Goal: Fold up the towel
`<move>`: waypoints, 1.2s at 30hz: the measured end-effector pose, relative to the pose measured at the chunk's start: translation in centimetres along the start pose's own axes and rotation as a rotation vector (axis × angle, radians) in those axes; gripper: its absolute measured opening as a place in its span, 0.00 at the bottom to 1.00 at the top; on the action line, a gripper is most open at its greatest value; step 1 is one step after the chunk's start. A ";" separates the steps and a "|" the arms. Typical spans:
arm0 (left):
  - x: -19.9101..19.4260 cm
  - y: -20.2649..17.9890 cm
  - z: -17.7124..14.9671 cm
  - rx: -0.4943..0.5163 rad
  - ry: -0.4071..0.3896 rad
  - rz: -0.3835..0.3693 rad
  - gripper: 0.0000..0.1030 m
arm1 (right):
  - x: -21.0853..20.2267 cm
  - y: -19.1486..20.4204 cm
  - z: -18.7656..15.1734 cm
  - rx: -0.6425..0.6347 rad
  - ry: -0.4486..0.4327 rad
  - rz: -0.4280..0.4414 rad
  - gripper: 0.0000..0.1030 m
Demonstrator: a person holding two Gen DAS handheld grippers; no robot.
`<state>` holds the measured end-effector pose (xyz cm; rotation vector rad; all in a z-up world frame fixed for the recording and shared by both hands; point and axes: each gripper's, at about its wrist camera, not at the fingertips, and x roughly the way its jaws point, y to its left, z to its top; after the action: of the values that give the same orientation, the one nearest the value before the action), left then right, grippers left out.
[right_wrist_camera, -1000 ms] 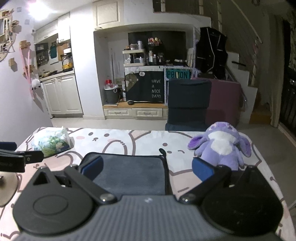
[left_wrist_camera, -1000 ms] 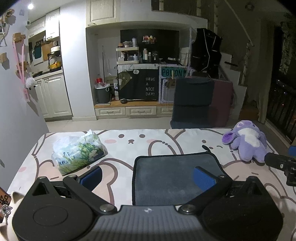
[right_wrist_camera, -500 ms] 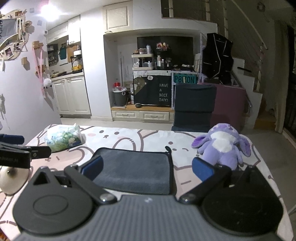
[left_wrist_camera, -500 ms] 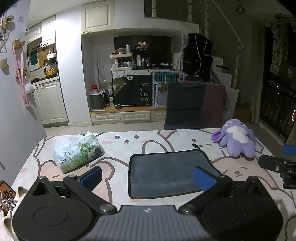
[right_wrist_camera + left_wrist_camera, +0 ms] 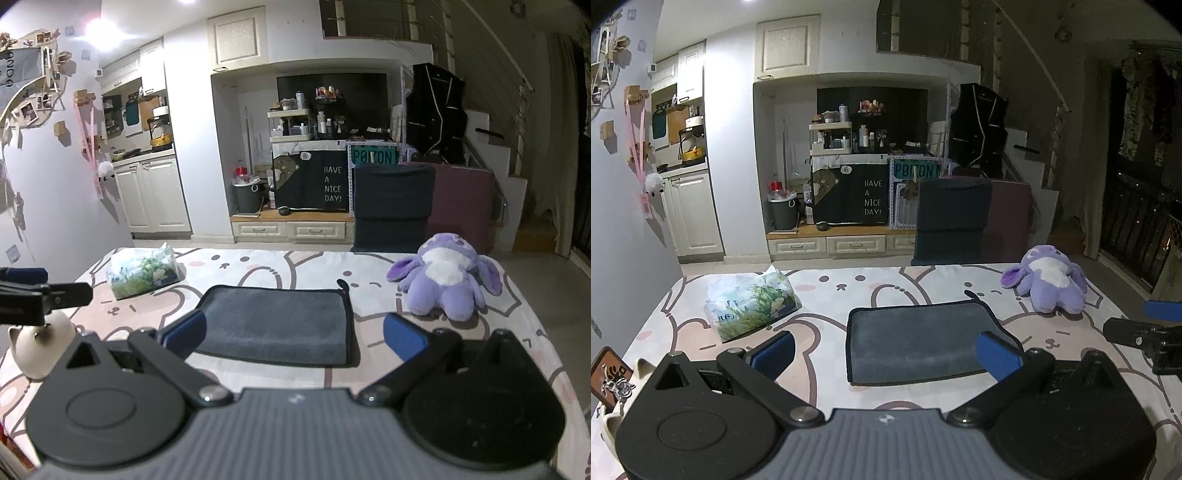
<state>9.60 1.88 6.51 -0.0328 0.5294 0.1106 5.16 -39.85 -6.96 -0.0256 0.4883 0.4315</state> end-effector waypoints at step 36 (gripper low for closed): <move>-4.7 -0.4 -6.8 0.073 0.032 -0.065 1.00 | -5.4 1.7 -5.5 -0.070 0.022 0.019 1.00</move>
<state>2.24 0.59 3.01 0.0191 0.5634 0.0269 -2.27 -41.15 -9.18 -0.0933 0.4957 0.4668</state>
